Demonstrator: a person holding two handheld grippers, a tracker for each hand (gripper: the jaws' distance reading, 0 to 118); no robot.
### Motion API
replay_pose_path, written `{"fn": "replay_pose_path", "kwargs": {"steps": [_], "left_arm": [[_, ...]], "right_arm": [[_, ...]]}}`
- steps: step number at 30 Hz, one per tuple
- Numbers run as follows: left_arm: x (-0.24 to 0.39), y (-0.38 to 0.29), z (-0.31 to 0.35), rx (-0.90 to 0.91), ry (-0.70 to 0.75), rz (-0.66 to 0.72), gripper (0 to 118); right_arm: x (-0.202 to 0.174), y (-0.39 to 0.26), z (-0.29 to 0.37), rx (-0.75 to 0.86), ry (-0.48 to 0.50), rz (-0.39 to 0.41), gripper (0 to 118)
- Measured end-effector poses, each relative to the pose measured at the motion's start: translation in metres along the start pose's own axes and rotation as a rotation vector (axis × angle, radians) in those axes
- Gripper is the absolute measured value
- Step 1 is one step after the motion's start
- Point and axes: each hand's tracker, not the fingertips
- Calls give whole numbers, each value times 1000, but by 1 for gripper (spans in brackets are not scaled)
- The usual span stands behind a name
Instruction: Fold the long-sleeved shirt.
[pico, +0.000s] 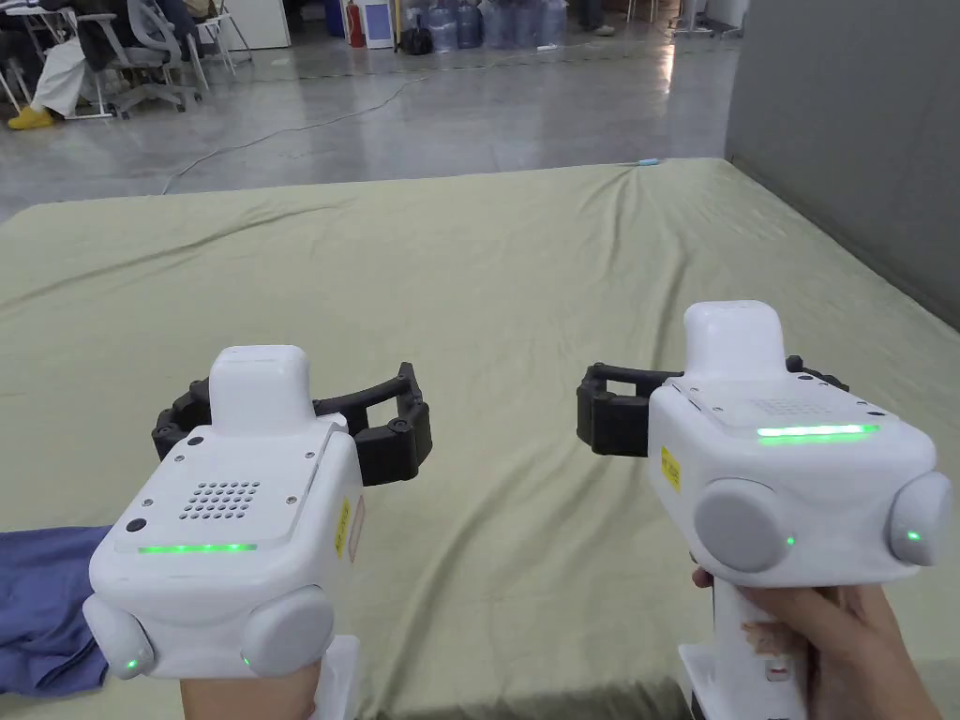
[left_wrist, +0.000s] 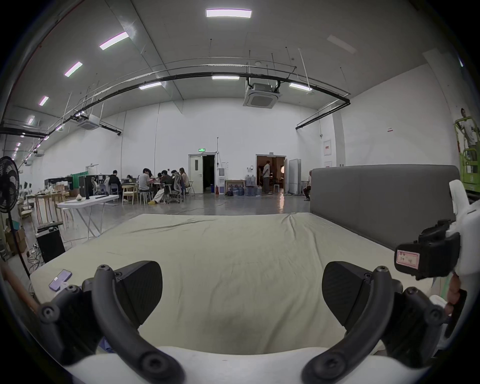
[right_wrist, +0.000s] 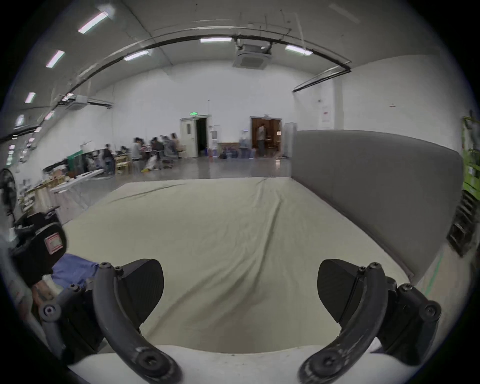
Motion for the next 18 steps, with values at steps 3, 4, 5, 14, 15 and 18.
{"fn": "replay_pose_path", "kwargs": {"steps": [3,4,5,14,15,18], "left_arm": [[-1,0,-1,0,3,13,117],[-1,0,-1,-3,4,14,117],[-1,-1,-2,-5,5,14,117],[-1,-2,-1,-9,-1,17,117],[-1,-2,-1,-10,-4,15,117],[1,-3,-2,-11,0,12,117]], "right_arm": [[5,-5,7,84,66,-5,117],[5,-6,8,90,53,-4,117],[4,-7,9,109,32,-11,117],[13,-22,-2,258,-63,111,117],[13,-23,-4,241,-71,101,117],[14,-22,-5,216,-85,86,117]]}}
